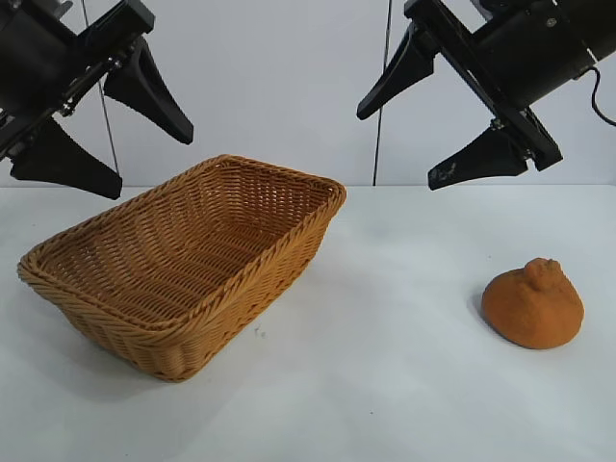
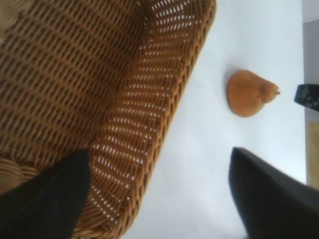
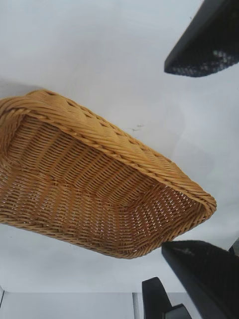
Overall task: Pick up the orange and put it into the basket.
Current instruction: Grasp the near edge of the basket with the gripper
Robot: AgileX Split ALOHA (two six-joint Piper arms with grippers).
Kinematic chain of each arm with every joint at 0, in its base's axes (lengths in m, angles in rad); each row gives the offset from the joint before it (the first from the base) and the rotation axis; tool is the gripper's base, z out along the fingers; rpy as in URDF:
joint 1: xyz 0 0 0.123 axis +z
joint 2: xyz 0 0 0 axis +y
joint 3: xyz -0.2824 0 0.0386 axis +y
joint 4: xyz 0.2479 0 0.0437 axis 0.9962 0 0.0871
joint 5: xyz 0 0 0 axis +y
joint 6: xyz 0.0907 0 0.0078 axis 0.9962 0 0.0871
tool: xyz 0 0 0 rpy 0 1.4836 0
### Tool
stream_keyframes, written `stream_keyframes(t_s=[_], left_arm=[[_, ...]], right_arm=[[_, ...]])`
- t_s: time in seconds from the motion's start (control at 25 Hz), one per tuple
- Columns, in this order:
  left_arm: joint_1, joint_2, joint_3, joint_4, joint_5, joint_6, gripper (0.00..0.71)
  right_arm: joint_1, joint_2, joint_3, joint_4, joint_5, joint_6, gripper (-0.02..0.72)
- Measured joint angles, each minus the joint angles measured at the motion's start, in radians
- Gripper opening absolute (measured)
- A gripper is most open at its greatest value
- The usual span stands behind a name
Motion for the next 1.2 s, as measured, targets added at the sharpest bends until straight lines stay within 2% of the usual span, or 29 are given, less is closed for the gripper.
stream_keyframes(t_s=[0.2,0.32,0.44,0.52,0.6,0.72,0.8,0.96,1.2], left_arm=[[0.017,-0.018,0.000,0.040,0.034,-0.039,0.549],[0.043,-0.069,0.000,0.148,0.057,-0.153,0.549],[0.044,-0.128,0.000,0.301,0.089,-0.336,0.549],[0.023,-0.161,0.000,0.392,0.129,-0.491,0.549],[-0.019,-0.180,0.000,0.457,0.143,-0.632,0.549],[-0.087,-0.187,0.004,0.570,0.142,-0.861,0.549],[-0.107,-0.187,0.022,0.625,0.122,-1.010,0.549],[-0.110,-0.165,0.077,0.664,0.048,-1.172,0.549],[-0.110,-0.057,0.089,0.651,0.016,-1.223,0.549]], right_arm=[[0.000,0.000,0.000,0.000,0.000,0.000,0.610],[0.000,0.000,0.000,0.000,0.000,0.000,0.610],[0.000,0.000,0.000,0.000,0.000,0.000,0.610],[0.000,0.000,0.000,0.000,0.000,0.000,0.610],[0.000,0.000,0.000,0.000,0.001,0.000,0.610],[0.000,0.000,0.000,0.000,0.002,0.000,0.610],[0.000,0.000,0.000,0.000,0.002,0.000,0.610],[0.000,0.000,0.000,0.000,0.002,0.000,0.610],[0.000,0.000,0.000,0.000,0.004,0.000,0.610]])
